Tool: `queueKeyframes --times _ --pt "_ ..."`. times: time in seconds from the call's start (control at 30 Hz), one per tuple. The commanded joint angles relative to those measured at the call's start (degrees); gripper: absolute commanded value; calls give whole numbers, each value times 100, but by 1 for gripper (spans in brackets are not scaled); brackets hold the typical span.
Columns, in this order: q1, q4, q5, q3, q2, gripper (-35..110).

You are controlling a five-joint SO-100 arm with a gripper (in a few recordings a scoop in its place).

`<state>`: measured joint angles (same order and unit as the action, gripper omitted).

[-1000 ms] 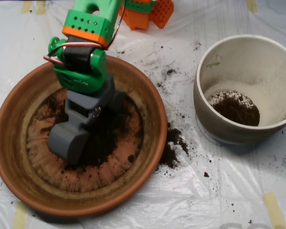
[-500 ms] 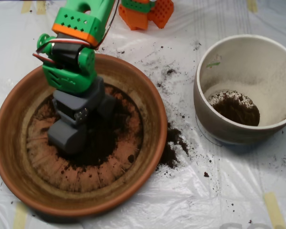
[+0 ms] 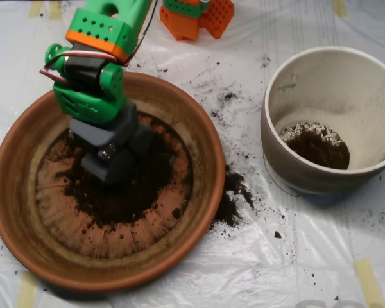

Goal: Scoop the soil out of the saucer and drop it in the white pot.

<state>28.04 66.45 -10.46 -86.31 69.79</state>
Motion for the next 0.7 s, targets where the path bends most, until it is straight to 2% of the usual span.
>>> queueKeyframes --times 0.0,0.3,0.67 --pt "-114 334 9 554 949 -1" --pt "-571 1301 272 1573 1740 -1" --pt "-1635 1362 844 1204 3173 -1"
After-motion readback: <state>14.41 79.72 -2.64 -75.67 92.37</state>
